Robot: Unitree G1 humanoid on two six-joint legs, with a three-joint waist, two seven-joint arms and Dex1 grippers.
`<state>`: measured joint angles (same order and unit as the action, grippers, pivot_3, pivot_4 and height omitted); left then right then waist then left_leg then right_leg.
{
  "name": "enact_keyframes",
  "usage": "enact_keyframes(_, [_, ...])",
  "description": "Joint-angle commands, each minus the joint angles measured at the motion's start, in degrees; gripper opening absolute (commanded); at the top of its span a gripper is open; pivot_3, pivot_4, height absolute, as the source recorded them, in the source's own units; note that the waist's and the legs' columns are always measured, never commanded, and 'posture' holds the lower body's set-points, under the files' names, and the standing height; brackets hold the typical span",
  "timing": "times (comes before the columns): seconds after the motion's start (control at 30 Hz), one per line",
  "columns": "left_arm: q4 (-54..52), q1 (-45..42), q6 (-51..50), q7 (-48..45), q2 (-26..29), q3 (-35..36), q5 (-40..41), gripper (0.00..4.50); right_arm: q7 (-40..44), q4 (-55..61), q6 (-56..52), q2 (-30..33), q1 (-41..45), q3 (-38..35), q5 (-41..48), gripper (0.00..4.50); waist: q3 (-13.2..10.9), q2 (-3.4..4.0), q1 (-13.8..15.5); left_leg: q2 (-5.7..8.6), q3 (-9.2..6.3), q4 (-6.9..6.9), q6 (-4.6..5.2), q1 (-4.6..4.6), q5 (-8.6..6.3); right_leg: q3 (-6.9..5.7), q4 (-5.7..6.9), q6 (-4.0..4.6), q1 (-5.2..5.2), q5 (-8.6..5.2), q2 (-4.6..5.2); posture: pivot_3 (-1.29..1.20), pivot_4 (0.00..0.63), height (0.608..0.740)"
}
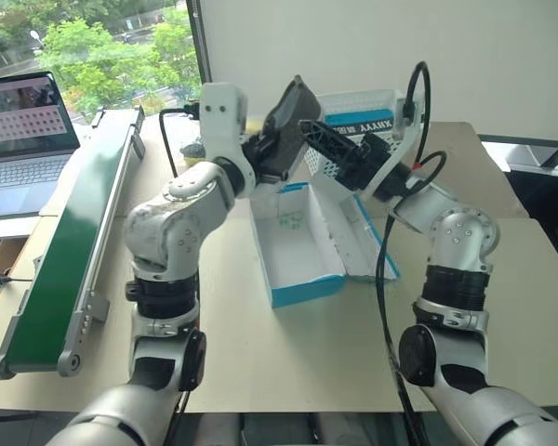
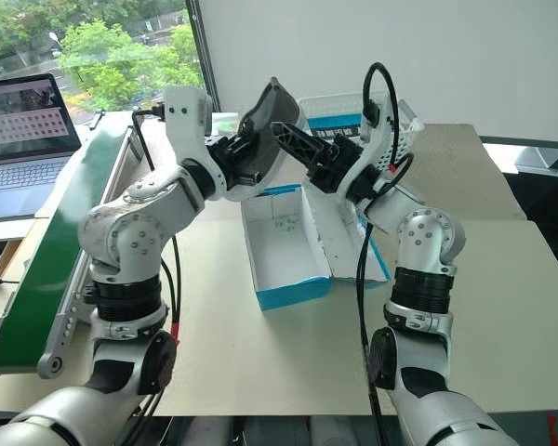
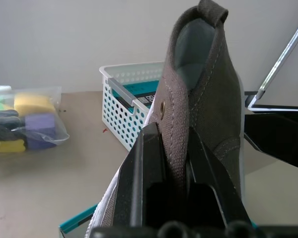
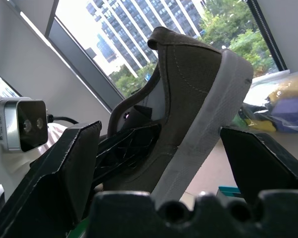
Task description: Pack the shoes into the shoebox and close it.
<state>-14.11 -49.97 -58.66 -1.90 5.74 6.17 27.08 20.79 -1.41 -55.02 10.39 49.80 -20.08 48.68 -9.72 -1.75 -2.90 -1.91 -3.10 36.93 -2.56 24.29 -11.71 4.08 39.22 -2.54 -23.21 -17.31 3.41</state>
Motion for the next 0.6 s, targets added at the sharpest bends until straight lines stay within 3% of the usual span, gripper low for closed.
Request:
enact_keyframes(0.03, [-3.1, -2.7, -1.7, 0.1, -1.7, 0.0, 2.1, 0.01, -1.4, -0.7, 0.8, -0.2, 1.1, -1.9, 2.5, 4.5, 0.0, 0.0, 0.0, 0.0, 0.0, 0.0, 0.0, 0.0, 0.0, 0.0, 0.0, 0.0, 0.01, 0.0, 0.0, 0.0, 0.15, 0.74])
enact_keyframes(0.1, [-2.9, -3.3, -2.5, 0.5, -2.3, 1.0, 2.4, 0.01, -2.4, -1.8, 1.4, -0.3, 1.0, -2.5, 2.5, 4.5, 0.0, 0.0, 0.2, 0.01, 0.0, 0.0, 0.0, 0.01, 0.0, 0.0, -0.01, 0.0, 0.01, 0.0, 0.0, 0.0, 0.15, 0.74])
enact_keyframes(0.13, [-2.8, -3.5, -2.9, 0.8, -2.6, 1.5, 2.5, 0.0, -2.9, -2.2, 1.5, -0.3, 1.0, -2.8, 2.5, 3.99, 0.0, 0.0, 0.3, 0.02, 0.0, 0.01, 0.0, 0.01, 0.01, 0.0, -0.02, 0.0, 0.01, 0.0, 0.0, 0.0, 0.15, 0.74])
enact_keyframes(0.3, [-2.8, -5.1, -3.5, 0.9, -2.1, 2.3, 2.3, 0.0, -3.6, -3.4, 2.6, 0.5, 0.3, -1.9, 1.3, 2.57, 0.0, 0.0, 0.4, 0.02, -0.01, 0.01, 0.0, 0.02, 0.01, -0.02, -0.02, 0.0, 0.04, 0.0, 0.01, 0.0, 0.15, 0.74])
enact_keyframes(0.5, [-3.8, -5.4, -4.7, 0.8, -1.4, 2.7, 3.0, 0.0, -3.1, -4.9, 4.2, 1.5, 0.0, -1.2, -0.2, 2.57, 0.0, 0.01, 0.3, 0.02, 0.0, 0.0, 0.0, 0.0, 0.01, -0.01, -0.07, 0.0, 0.03, 0.0, 0.0, 0.0, 0.15, 0.74])
enact_keyframes(0.53, [-4.2, -5.1, -5.2, 0.9, -1.7, 2.6, 3.3, 0.0, -3.0, -5.0, 4.4, 1.5, 0.1, -1.3, -0.1, 2.16, 0.0, 0.01, 0.3, 0.02, 0.0, 0.0, 0.0, 0.0, 0.01, -0.02, -0.09, 0.0, 0.03, 0.0, 0.0, 0.0, 0.15, 0.74])
enact_keyframes(0.6, [-5.0, -4.3, -6.6, 0.9, -2.2, 2.4, 4.1, 0.0, -2.6, -4.9, 4.9, 1.3, 0.1, -1.2, -0.2, 1.89, 0.0, 0.01, 0.3, 0.02, -0.01, 0.01, 0.0, 0.01, 0.01, -0.02, -0.12, 0.0, 0.03, 0.0, 0.0, 0.0, 0.15, 0.74])
